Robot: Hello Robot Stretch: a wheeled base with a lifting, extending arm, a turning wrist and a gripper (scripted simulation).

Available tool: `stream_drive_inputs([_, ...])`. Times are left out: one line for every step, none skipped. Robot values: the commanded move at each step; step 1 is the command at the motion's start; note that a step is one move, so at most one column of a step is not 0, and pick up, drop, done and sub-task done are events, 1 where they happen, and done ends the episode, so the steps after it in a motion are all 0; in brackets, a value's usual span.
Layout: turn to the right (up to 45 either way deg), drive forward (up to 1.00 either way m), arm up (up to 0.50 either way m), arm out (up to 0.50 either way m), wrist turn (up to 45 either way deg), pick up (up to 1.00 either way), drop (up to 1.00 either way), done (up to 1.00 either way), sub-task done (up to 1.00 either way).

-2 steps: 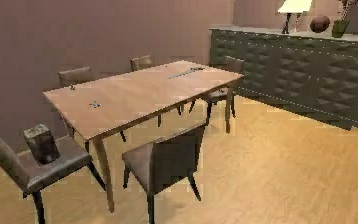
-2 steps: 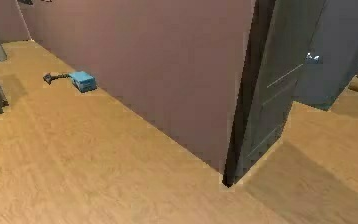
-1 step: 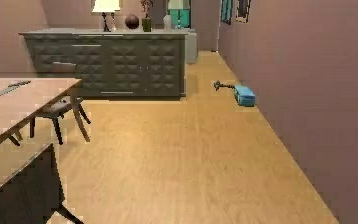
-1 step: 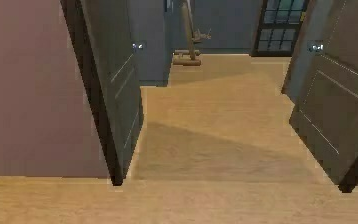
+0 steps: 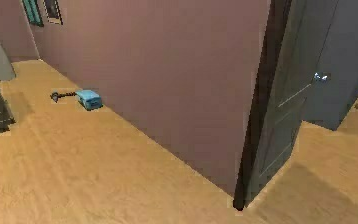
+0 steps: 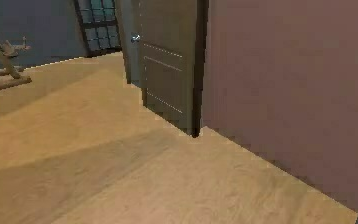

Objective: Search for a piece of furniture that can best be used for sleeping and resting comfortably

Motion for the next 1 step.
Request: stream_drive_inputs([36.0,0.00,0.00,0.00,0.0,0.00,0.00,0.00,0.00])
